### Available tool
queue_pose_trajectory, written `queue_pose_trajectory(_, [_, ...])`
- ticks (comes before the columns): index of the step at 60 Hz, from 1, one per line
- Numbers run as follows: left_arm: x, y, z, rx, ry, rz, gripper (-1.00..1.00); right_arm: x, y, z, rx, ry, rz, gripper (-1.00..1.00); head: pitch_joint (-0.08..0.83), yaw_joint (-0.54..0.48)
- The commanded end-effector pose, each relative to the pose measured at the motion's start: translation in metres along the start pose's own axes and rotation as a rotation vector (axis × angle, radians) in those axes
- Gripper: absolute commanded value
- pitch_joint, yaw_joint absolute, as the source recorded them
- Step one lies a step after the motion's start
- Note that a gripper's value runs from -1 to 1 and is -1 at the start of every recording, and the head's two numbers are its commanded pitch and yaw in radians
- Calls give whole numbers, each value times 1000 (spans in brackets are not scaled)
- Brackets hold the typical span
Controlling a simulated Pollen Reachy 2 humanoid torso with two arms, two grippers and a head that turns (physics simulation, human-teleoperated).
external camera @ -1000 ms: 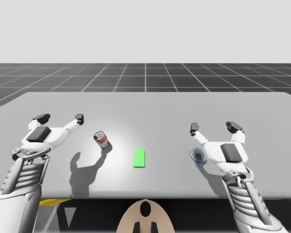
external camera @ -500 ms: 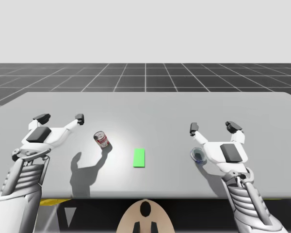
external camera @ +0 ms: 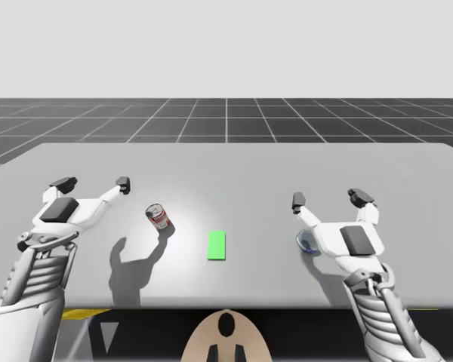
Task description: Look at the card. If it is red, pick the object on the left. If it is green, pick the object on the right.
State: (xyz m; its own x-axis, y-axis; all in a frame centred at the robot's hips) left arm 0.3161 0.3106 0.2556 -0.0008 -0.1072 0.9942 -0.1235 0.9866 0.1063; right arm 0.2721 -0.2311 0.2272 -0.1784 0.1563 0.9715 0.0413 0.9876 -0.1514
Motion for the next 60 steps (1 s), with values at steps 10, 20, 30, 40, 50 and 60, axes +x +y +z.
queue_pose_trajectory(10, [-1, 0, 0, 8, 2, 1, -1000, 6, 6, 24, -1, 64, -51, -1000, 740, -405])
queue_pose_trajectory(20, [-1, 0, 0, 13, -1, 5, -1000, 9, 12, 66, 40, 101, -88, -1000, 735, -405])
queue_pose_trajectory(30, [-4, -2, -1, 17, 3, -2, -1000, -7, 12, 109, 96, 170, -147, -1000, 728, -405])
queue_pose_trajectory(40, [-8, -6, -2, 11, 1, -27, -1000, -28, 13, 130, 147, 232, -90, -1000, 731, -411])
queue_pose_trajectory(50, [-9, -7, -3, 6, 4, -32, -1000, -49, 7, 123, 136, 314, -115, -1000, 730, -415])
queue_pose_trajectory(60, [-10, -9, -3, 5, 6, -30, -1000, -63, 4, 108, 124, 356, -127, -1000, 735, -405])
